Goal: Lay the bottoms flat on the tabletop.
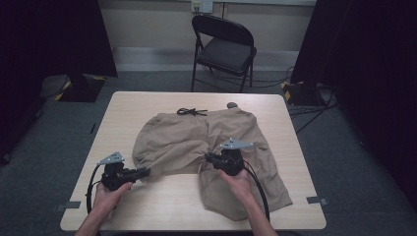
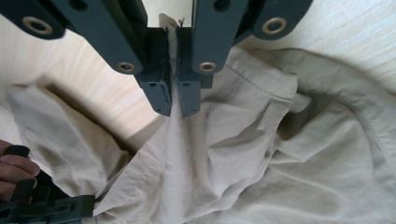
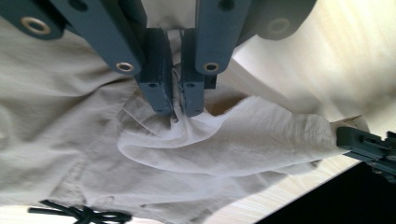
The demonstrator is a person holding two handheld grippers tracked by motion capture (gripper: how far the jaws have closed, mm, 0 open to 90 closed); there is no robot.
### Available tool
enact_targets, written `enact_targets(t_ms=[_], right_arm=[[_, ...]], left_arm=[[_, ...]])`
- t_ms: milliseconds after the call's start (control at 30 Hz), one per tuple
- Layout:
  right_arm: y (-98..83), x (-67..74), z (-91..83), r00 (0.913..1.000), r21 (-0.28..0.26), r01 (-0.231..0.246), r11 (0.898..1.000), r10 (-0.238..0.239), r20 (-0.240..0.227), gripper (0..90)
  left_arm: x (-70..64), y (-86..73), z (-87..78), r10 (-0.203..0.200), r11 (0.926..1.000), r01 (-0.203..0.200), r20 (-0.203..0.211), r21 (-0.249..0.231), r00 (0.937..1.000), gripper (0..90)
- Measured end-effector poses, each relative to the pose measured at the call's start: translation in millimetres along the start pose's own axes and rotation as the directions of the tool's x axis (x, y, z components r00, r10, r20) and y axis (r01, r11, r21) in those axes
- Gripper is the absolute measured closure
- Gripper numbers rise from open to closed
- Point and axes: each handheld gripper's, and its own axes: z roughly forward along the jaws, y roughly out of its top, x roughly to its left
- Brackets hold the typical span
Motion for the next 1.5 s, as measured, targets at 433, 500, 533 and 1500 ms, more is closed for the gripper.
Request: enact_targets(t_ms=[433,500,533,1500], right_arm=[[-1.1,40.3,-15.6,0.9946,-0.005,0.074,0.997,-0.074,-0.073,85.0],[-2.6,48.3,-18.8,0.9920,-0.006,0.088,0.996,-0.088,-0.090,85.0],[-3.3,51.9,-20.7,0.9907,-0.010,0.096,0.995,-0.097,-0.096,85.1],[-27.6,59.5,1.7,0.9761,0.090,0.176,0.980,-0.162,-0.145,68.1]], left_arm=[[-6.5,-7.9,-40.2,0.007,0.9979,-0.007,-0.007,-0.064,1.0000,86.1],[-11.3,-7.6,-44.6,0.020,0.9978,-0.021,-0.009,-0.063,0.9998,86.1],[-13.3,-7.9,-46.6,0.024,0.9974,-0.025,-0.004,-0.068,0.9997,86.1],[8.8,-9.7,-6.7,-0.016,0.9975,0.018,-0.034,0.068,0.9993,70.5]])
